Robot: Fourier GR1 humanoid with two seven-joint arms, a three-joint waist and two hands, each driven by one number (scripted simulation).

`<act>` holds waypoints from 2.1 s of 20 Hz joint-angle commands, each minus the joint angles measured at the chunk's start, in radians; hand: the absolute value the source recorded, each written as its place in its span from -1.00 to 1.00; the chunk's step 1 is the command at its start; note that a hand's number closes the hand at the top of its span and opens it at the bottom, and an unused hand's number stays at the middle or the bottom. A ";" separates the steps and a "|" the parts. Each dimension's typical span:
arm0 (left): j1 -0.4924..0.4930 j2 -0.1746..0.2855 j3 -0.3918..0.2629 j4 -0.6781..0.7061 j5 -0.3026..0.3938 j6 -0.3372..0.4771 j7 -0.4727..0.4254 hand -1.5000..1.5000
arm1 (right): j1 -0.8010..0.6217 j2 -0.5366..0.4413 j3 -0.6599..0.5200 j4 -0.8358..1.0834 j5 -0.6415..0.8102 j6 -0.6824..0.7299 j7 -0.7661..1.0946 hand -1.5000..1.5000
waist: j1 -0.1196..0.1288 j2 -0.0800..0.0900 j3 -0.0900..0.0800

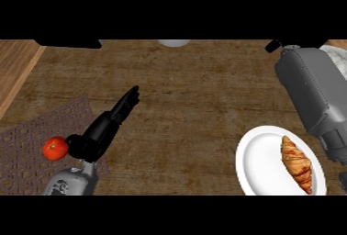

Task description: Pick the sweet potato from the plate and place it in the bowl

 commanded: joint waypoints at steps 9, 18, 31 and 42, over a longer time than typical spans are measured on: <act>-0.016 -0.024 0.011 0.029 -0.011 0.019 -0.006 0.00 | -0.077 -0.132 -0.062 0.253 0.082 -0.141 0.001 1.00 | -0.027 -0.002 0.000; 0.012 -0.030 -0.005 -0.011 -0.008 0.009 0.000 0.00 | 0.017 -0.247 -0.091 0.374 0.106 -0.239 -0.088 1.00 | -0.010 0.006 0.003; 0.027 -0.028 -0.008 0.006 -0.045 0.024 -0.032 0.00 | 0.119 -0.287 -0.378 0.346 -0.229 -0.109 -0.526 -1.00 | -0.020 0.002 0.004; 0.039 -0.010 0.022 -0.004 -0.027 0.011 -0.025 0.00 | 0.147 -0.321 -0.519 0.250 -0.349 -0.445 -0.532 -1.00 | -0.038 -0.008 0.002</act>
